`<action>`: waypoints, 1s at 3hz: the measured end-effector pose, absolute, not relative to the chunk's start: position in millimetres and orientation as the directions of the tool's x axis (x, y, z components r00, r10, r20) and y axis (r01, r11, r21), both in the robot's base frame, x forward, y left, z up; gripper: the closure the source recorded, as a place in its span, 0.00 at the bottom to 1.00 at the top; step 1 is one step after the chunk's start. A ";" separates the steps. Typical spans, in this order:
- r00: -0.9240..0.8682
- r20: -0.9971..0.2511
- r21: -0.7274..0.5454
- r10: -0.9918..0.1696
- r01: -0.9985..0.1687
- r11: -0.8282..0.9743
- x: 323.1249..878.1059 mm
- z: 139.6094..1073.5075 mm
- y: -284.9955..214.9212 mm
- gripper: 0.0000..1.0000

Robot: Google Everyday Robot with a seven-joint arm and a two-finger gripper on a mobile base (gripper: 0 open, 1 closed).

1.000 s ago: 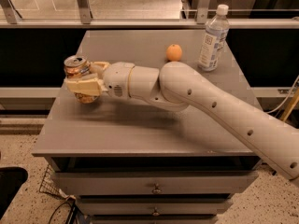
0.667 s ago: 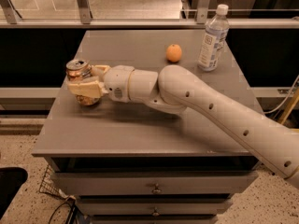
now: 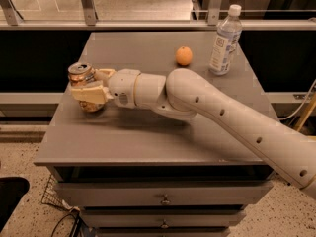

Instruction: Place orange can upright

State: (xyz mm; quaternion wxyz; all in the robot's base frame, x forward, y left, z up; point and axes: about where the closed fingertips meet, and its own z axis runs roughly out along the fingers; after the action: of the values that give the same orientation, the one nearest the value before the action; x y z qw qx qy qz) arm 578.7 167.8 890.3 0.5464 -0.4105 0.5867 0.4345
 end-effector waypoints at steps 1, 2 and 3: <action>-0.065 -0.998 0.061 -0.007 -0.958 0.282 577.6 890.8 169.9 0.36; -0.065 -0.998 0.060 -0.007 -0.959 0.278 576.4 891.2 171.9 0.12; -0.064 -0.998 0.059 -0.008 -0.960 0.275 575.3 891.6 173.8 0.00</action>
Offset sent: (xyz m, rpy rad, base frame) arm -0.0010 0.0019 0.0004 -0.0001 -0.0006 0.0035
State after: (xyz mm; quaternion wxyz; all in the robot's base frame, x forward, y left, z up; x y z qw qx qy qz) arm 575.3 173.8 891.6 0.5445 -0.4142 0.5839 0.4371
